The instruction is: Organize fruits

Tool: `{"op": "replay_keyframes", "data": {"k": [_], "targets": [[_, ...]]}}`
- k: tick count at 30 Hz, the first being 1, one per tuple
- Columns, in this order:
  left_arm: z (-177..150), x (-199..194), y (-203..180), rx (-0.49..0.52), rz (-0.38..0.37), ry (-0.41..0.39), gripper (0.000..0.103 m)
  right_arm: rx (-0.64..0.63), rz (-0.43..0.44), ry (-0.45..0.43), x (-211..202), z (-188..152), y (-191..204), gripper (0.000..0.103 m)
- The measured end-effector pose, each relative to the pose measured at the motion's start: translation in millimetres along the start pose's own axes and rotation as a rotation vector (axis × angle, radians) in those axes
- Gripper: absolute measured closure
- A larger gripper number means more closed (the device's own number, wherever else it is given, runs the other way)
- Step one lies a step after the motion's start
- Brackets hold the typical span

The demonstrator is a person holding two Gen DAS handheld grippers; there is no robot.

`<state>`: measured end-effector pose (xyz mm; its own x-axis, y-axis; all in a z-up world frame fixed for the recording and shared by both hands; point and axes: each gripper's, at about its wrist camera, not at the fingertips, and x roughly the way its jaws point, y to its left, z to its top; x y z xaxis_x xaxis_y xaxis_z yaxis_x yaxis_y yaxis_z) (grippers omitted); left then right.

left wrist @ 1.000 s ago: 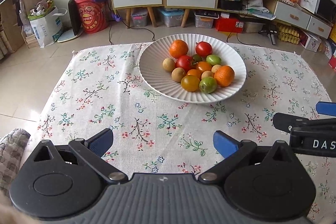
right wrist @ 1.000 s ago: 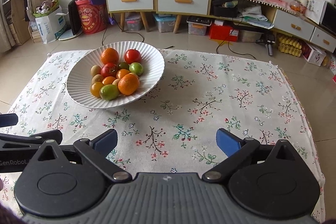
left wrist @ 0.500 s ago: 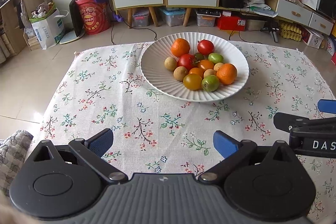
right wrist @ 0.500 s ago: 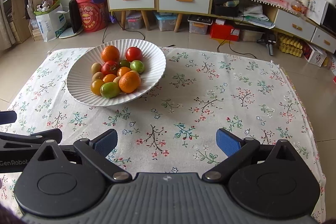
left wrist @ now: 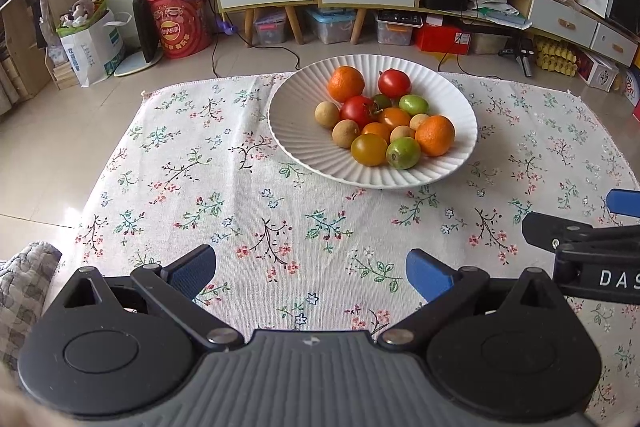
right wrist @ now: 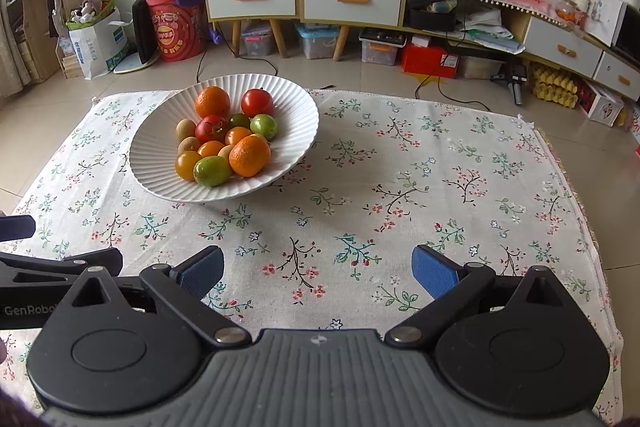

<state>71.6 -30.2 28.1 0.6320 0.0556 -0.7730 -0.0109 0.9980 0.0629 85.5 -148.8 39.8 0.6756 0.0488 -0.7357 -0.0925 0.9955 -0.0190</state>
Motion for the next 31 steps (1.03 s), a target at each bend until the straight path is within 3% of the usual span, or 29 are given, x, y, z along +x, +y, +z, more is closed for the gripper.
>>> {"op": "replay_keyframes", "data": {"k": [31], "targets": [[-1.9,1.9,1.4,0.003,0.002,0.004,0.005,-0.010,0.021,-0.014,-0.9,-0.1,5.3,0.002]]}}
